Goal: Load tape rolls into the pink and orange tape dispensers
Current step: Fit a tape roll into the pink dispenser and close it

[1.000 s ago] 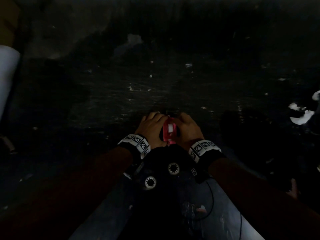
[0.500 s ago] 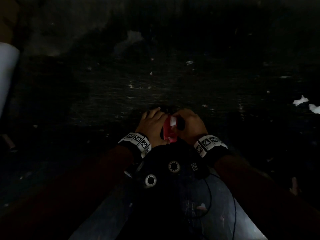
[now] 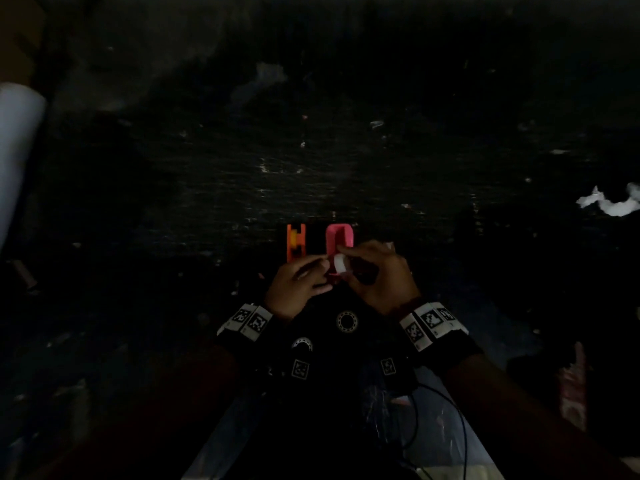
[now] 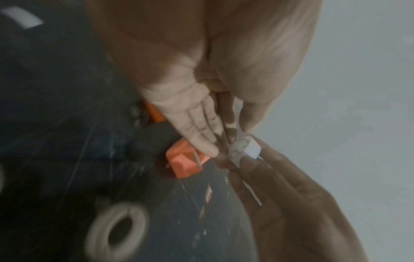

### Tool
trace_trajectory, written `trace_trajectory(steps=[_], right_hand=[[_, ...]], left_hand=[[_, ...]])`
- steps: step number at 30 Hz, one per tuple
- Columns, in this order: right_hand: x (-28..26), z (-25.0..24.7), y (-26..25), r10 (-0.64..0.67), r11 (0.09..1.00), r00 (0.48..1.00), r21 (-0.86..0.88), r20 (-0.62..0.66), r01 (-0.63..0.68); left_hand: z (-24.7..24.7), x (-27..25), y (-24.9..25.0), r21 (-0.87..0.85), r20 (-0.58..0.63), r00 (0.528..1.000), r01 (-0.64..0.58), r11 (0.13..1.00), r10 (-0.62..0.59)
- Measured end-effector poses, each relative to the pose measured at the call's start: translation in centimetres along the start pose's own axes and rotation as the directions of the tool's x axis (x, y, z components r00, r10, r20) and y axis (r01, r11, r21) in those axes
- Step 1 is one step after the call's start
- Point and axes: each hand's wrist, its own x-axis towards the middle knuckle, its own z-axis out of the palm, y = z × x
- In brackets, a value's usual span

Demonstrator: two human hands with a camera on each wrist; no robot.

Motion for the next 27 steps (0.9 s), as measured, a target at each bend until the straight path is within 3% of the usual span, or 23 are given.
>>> trace_trajectory(steps=[6, 11, 16, 19, 23, 27], right_hand=[[-0.8, 1.0, -0.6, 0.063, 0.99, 0.996, 0.131, -0.063, -0.055], [-1.5, 1.4, -0.6, 0.028, 0.984, 0.989, 0.178, -0.146, -0.001], [-2.0, 1.1, -0.8, 0.041, 0.985, 0.992, 0.173, -0.12, -0.02], [-2.5, 0.6, -0.6, 0.124, 0.98, 0.98, 0.173, -0.153, -0.097], [-3.8, 0.1, 2.6, 0.189, 0.978, 0.969, -0.052, -0.161, -0.2], [-5.4, 0.9, 5.2, 0.257, 0.923, 0.964, -0.277, -0.071, -0.266]], left_hand=[[-0.3, -0.8, -0.9, -0.172, -0.012, 0.996, 0.081, 0.982, -0.084], [-0.2, -1.0, -0.7, -0.213, -0.033, 0.996, 0.08, 0.974, -0.089], [-0.7, -1.2, -0.7, -0.132, 0.026, 0.998, 0.061, 0.989, -0.058], [-0.9, -1.4, -1.1, -0.093, -0.039, 0.999, 0.019, 0.995, -0.023], [-1.5, -1.9, -1.7, -0.026, -0.067, 0.998, -0.023, 0.999, 0.021], [-2.1, -2.2, -2.2, 0.013, -0.068, 0.998, 0.001, 1.0, 0.0]])
